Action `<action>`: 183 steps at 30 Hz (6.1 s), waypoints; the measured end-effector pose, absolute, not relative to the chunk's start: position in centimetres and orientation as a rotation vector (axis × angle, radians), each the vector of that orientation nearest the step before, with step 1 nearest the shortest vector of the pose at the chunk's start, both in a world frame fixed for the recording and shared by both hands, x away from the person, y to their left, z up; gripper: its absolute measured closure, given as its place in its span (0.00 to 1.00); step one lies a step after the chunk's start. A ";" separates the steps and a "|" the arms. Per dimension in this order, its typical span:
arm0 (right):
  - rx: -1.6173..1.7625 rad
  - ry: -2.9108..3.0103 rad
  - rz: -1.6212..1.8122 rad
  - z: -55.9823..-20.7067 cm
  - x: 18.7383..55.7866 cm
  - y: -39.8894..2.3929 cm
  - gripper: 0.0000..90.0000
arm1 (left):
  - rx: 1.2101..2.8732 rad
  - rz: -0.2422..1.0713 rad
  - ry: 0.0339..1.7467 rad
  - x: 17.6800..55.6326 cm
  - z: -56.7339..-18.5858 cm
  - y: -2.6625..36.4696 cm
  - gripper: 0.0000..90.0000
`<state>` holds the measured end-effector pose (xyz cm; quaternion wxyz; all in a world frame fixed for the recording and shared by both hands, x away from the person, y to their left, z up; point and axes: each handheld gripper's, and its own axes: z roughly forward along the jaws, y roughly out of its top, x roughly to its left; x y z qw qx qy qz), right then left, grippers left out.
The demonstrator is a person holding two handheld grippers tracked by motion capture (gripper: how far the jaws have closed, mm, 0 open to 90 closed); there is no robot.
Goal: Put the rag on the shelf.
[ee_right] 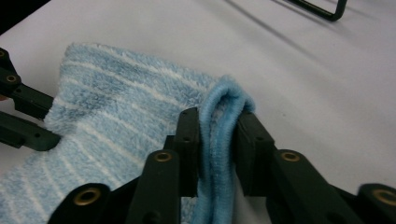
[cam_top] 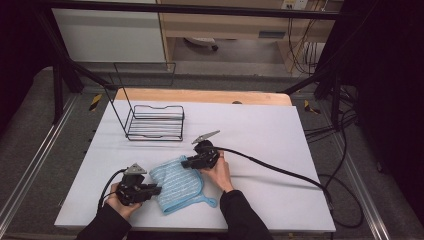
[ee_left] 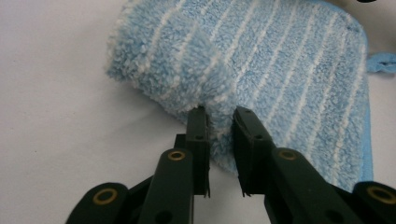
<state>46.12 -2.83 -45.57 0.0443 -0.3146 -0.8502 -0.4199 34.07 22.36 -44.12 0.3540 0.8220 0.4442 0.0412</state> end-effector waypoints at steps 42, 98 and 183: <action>-1.374 -2.553 -1.537 -44.5 40.7 -10.0 0.46 | 2.060 0.251 1.034 38.4 -41.7 21.4 0.40; -1.334 -2.578 -1.368 -45.7 43.4 -8.0 0.67 | 2.110 0.202 1.148 42.2 -44.4 19.0 0.85; -1.111 -2.473 -2.033 -34.5 38.4 -8.1 0.89 | 1.730 0.439 0.945 37.1 -34.3 22.5 0.89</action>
